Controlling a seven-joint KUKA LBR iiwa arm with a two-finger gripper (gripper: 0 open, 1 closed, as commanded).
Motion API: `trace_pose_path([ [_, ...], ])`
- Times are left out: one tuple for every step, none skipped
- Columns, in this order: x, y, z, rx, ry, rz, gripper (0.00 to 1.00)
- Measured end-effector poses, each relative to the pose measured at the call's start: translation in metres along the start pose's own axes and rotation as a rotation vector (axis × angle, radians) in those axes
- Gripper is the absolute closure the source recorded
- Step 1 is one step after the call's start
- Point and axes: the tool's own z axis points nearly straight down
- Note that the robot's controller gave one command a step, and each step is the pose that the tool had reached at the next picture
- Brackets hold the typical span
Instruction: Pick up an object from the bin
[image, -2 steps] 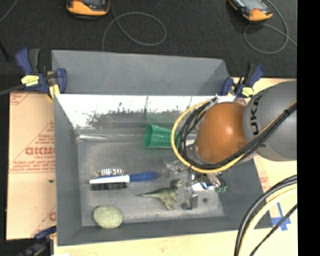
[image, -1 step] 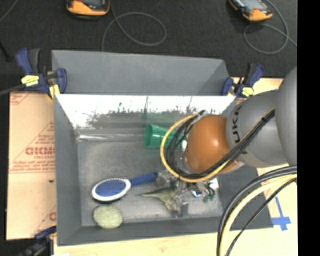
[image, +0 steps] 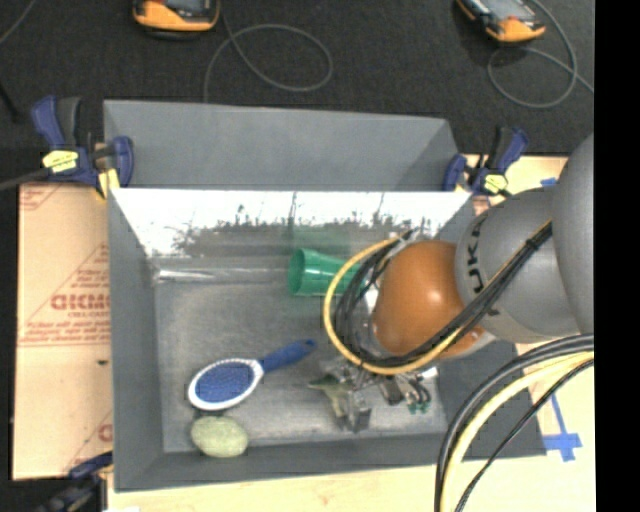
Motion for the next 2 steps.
trace_pose_path([
  [0.0,0.0,0.0,0.0,0.0,-0.001,1.0],
  [0.0007,0.0001,-0.0029,0.0,0.0,-0.001,1.0],
])
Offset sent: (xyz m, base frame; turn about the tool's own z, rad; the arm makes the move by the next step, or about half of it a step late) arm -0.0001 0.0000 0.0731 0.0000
